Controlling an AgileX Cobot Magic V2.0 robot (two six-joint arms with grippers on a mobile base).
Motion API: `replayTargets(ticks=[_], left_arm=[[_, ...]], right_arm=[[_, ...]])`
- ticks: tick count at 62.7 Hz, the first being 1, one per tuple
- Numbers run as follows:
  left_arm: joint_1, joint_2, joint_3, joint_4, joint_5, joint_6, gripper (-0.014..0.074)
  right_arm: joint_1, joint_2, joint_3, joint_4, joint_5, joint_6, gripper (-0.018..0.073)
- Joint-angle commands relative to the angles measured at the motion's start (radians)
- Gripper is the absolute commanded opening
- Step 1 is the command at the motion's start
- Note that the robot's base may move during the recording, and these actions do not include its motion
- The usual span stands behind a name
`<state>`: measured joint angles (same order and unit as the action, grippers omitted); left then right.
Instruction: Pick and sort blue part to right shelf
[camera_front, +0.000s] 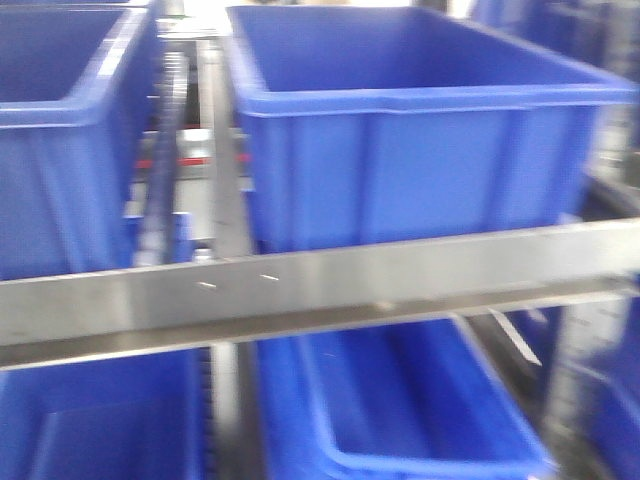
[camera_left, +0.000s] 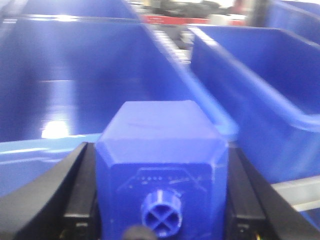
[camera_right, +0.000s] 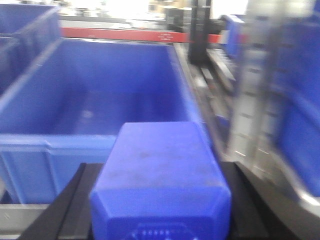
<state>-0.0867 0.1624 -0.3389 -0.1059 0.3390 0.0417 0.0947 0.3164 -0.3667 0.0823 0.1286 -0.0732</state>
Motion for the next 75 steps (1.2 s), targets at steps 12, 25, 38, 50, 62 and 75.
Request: replayTargets(ticks=[12,25,38,50,62,75], left_arm=[[0.000,0.011,-0.030,-0.010,-0.089,-0.005,0.0314],[0.000,0.011,-0.030,-0.010,-0.089,-0.005,0.0314],[0.000,0.011,-0.030,-0.010,-0.089,-0.005,0.0314],[0.000,0.011,-0.030,-0.010,-0.089,-0.005,0.0314],[0.000,0.011,-0.030,-0.010,-0.089,-0.005,0.0314],[0.000,0.011,-0.030,-0.010,-0.089,-0.005,0.0314]], right_arm=[[-0.007,0.008,-0.032,0.002,-0.097,-0.010,0.0394],[-0.007,0.008,-0.032,0.002,-0.097,-0.010,0.0394],[-0.007,0.008,-0.032,0.002,-0.097,-0.010,0.0394],[-0.007,0.008,-0.032,0.002,-0.097,-0.010,0.0394],[-0.007,0.008,-0.032,0.002,-0.097,-0.010,0.0394],[-0.007,0.008,-0.032,0.002,-0.097,-0.010,0.0394]])
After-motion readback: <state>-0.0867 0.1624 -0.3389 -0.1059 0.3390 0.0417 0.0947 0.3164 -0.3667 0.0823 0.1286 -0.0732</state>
